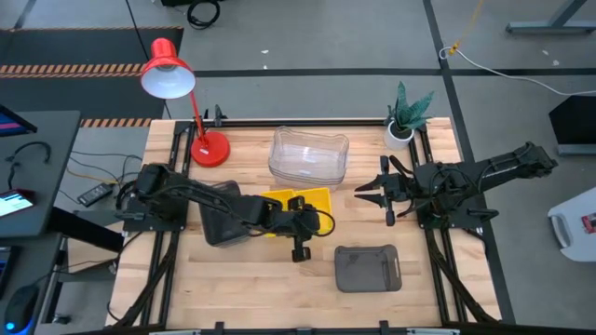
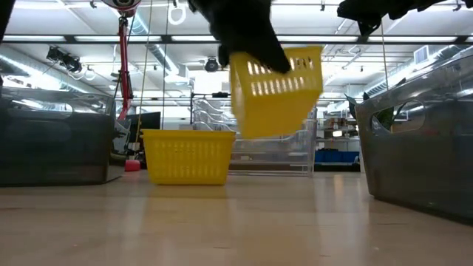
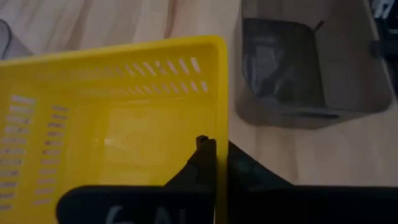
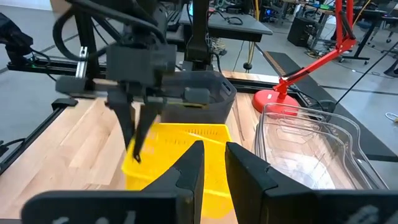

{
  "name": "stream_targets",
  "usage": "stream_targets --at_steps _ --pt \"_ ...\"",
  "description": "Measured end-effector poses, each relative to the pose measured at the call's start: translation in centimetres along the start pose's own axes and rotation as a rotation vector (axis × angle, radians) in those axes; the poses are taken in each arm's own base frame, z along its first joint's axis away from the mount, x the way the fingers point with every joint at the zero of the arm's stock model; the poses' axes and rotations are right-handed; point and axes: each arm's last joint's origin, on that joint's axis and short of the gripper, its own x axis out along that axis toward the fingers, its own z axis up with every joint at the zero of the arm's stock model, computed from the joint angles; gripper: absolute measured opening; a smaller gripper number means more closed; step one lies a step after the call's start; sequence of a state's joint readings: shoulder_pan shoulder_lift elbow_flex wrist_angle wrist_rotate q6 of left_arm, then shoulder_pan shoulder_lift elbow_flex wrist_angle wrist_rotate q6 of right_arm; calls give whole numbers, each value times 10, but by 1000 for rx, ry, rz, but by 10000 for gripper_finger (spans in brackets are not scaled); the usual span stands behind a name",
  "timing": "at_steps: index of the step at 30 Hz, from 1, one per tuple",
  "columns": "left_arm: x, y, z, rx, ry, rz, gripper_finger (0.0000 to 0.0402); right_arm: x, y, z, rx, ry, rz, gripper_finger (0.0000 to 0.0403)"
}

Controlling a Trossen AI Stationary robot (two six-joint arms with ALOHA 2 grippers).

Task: Stack baskets by color
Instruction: Stack the right yellow bin on the top of the stacked yellow bins

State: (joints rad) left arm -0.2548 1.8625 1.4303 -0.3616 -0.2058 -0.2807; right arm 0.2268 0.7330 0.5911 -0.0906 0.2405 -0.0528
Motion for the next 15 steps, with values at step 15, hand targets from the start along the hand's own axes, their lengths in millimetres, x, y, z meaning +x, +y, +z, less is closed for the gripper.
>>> stream_targets --at_steps 15 --pt "-48 -23 -29 32 172 209 6 0 0 0 5 -1 2 71"
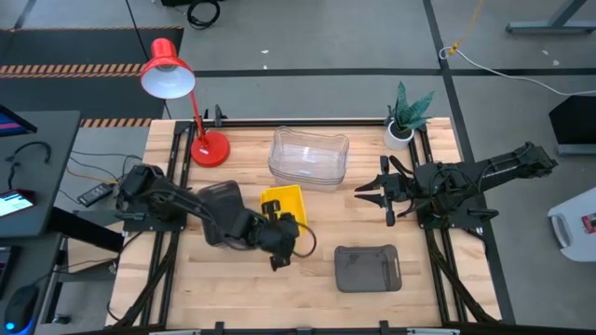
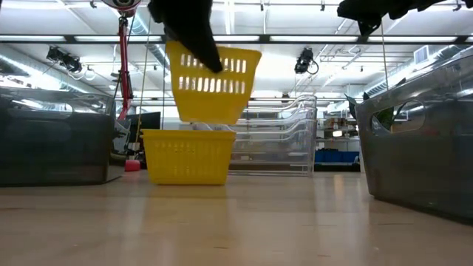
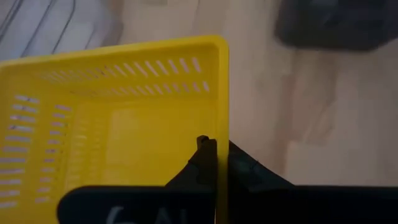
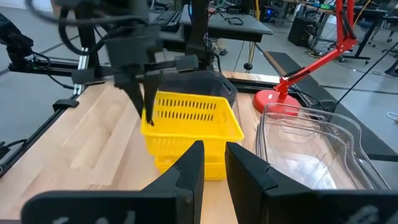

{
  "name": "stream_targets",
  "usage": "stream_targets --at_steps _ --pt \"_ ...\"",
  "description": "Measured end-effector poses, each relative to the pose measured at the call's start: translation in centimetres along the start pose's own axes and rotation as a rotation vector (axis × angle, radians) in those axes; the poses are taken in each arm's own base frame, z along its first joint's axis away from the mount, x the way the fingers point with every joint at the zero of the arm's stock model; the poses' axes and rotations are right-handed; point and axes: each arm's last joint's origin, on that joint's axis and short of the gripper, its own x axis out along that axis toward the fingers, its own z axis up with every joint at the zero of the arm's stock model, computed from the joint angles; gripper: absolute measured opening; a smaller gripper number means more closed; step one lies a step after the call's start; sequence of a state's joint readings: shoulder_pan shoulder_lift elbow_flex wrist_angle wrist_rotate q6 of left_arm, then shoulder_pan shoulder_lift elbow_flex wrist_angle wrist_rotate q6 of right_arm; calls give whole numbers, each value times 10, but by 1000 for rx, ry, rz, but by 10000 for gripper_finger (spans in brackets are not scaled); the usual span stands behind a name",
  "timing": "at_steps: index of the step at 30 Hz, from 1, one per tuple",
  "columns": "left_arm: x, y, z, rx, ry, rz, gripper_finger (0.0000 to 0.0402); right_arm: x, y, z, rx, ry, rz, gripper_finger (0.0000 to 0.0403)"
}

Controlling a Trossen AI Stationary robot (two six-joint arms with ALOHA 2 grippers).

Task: Stack baskets by color
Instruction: Stack the right yellow bin on the top of the stacked yellow bins

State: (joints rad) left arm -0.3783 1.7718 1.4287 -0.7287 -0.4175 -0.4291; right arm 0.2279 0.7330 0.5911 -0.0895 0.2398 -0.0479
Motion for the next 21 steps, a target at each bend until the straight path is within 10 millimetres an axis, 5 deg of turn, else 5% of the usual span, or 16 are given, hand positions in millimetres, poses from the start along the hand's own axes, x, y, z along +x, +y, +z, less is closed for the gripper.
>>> stream_targets --at_steps 12,21 --pt "37 -28 -34 178 144 174 5 0 0 0 20 -5 10 71" --pt "37 -32 -35 115 154 134 6 0 1 1 22 -7 28 71"
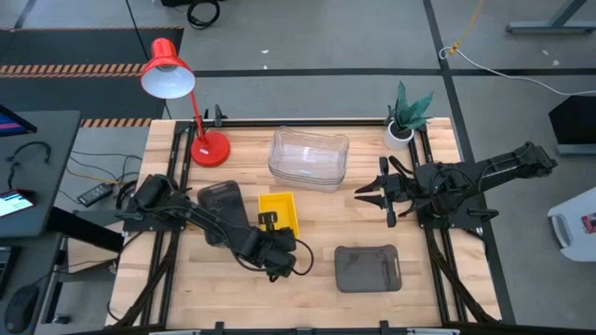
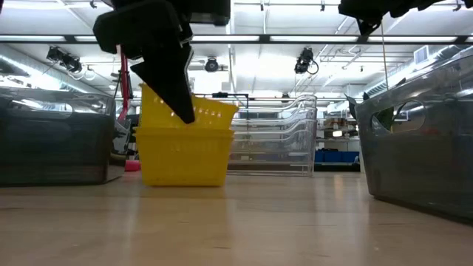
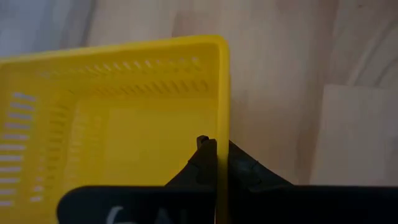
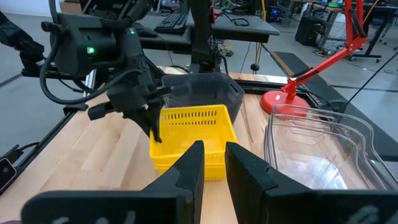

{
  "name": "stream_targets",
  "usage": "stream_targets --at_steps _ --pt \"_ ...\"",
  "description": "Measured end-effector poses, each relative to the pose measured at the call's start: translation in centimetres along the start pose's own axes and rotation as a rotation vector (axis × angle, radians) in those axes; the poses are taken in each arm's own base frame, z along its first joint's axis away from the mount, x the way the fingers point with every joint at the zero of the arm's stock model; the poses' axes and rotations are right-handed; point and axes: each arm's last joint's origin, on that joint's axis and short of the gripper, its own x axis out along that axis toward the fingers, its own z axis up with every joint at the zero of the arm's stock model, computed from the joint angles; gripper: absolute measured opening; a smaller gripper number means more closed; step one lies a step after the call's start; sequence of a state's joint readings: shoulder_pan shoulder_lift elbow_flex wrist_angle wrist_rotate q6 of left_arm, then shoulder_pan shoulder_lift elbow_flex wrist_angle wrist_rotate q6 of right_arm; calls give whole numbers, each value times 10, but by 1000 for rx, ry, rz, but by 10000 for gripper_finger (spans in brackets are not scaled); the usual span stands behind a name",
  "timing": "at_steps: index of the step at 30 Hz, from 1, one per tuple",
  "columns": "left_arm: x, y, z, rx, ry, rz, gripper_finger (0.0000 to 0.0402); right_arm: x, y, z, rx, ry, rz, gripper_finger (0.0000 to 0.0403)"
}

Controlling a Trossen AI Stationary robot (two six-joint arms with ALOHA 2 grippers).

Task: Stack baskets by color
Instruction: Stack the right yellow bin on the top of the stacked yellow bins, then stack the right black bin on the top of the stacked black bins

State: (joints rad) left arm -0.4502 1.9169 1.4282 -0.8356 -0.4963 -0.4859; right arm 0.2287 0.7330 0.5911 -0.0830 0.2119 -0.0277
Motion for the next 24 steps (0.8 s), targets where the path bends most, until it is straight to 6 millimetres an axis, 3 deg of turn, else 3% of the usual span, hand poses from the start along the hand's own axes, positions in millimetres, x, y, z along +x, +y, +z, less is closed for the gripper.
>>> stream_targets --at_steps 4,9,14,18,24 --pt "4 0 -1 -95 10 -24 24 0 0 0 0 0 0 71" --pt "2 -1 -2 -119 6 -31 81 0 0 0 0 0 0 71" --pt "-15 4 9 -139 -29 -64 136 0 0 0 2 1 0 71" --pt "-22 0 24 -119 -147 -124 160 1 0 -4 21 41 4 71" --pt "-20 -18 45 69 -387 -183 169 3 1 -9 40 87 5 71"
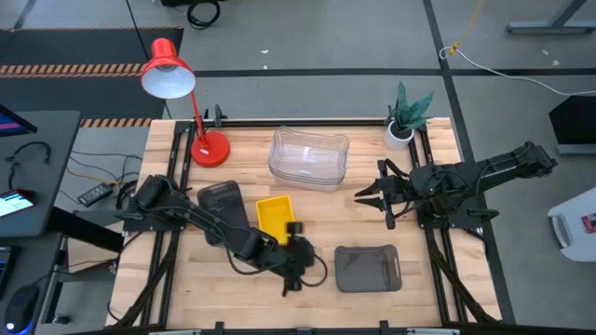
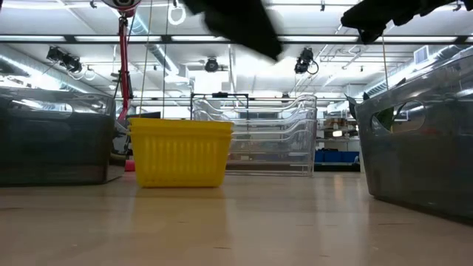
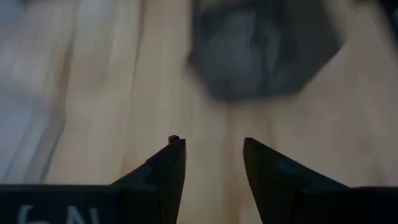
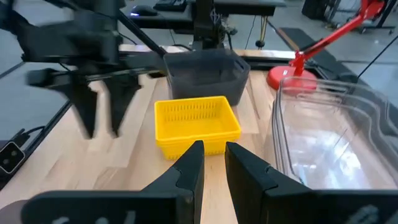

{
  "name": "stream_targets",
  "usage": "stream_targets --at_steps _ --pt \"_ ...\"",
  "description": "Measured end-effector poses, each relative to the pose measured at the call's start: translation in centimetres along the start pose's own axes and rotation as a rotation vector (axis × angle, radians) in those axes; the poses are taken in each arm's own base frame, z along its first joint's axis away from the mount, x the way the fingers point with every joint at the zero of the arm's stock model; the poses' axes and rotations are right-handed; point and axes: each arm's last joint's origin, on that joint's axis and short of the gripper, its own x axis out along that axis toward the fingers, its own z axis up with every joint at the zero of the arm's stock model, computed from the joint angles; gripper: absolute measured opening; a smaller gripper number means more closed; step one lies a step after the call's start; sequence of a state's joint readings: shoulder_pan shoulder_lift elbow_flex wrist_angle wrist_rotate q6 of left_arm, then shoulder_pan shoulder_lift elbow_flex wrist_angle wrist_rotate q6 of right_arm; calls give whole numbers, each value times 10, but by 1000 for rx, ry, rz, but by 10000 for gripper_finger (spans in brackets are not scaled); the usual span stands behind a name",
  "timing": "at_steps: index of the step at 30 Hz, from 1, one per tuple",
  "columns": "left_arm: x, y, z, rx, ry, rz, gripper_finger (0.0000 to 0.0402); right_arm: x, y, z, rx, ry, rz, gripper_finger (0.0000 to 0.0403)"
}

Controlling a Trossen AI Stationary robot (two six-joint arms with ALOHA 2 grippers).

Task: Stack baskets by color
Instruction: Stack the right black bin on the top of the stacked black bins

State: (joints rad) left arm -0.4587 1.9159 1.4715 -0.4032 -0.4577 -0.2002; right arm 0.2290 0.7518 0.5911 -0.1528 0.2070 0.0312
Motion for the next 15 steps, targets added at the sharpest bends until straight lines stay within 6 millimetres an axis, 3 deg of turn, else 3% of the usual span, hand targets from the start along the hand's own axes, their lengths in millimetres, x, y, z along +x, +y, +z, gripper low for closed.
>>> stream_targets --at_steps 8,15 --pt "25 -6 12 295 -183 2 163 -1 4 -8 109 83 50 71" --pt "45 4 14 388 -234 -134 148 -4 14 -22 228 239 112 71"
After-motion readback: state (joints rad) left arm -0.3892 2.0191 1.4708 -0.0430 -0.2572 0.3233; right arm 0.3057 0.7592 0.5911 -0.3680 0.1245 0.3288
